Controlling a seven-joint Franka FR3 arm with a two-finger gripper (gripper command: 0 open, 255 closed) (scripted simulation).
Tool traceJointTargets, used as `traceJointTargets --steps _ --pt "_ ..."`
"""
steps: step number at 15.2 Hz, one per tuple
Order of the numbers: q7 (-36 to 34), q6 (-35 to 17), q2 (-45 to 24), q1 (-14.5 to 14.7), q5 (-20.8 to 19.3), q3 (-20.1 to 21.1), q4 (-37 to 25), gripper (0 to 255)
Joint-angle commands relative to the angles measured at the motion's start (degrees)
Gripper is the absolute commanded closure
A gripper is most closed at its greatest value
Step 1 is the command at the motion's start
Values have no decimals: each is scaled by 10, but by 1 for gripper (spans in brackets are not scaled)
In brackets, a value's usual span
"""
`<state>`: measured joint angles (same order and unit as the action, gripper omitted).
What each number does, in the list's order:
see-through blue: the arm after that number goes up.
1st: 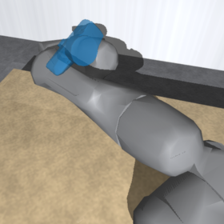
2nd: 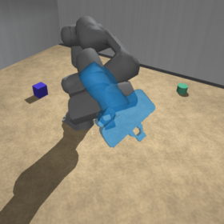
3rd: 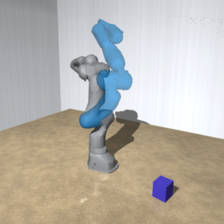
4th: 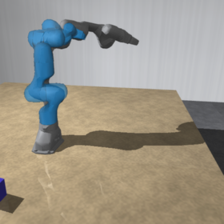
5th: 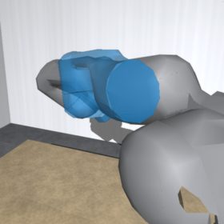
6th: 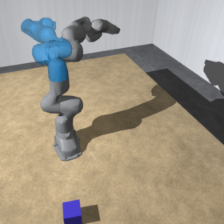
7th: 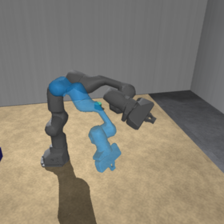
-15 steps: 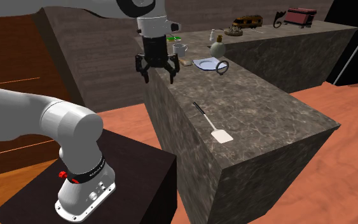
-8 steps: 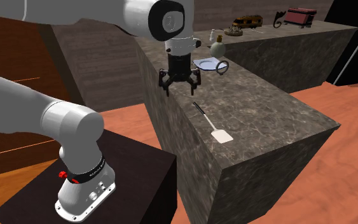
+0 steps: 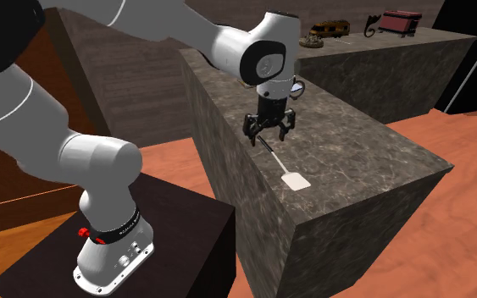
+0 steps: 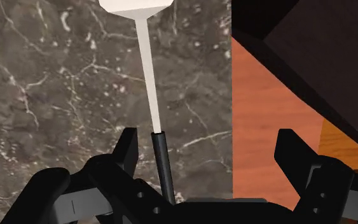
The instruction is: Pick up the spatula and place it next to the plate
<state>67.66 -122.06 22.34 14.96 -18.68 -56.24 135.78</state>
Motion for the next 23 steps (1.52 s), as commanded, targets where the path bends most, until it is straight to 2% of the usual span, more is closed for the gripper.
traceJointTargets --steps 1,3,7,10,11,18,19,23 --pt "81 -30 -61 56 49 -72 -29 0" --pt "165 -51 -127 119 120 -148 -54 0" --pt "203 -84 -172 149 172 -184 -40 0" --pt "256 -106 -228 171 244 -209 -31 0" --pt "268 -109 -240 169 262 -207 -30 0" --pt "268 -109 -240 164 261 -203 -30 0" --pt "268 -109 -240 164 261 -203 -30 255" --pt "268 -109 -240 164 261 -203 -30 255"
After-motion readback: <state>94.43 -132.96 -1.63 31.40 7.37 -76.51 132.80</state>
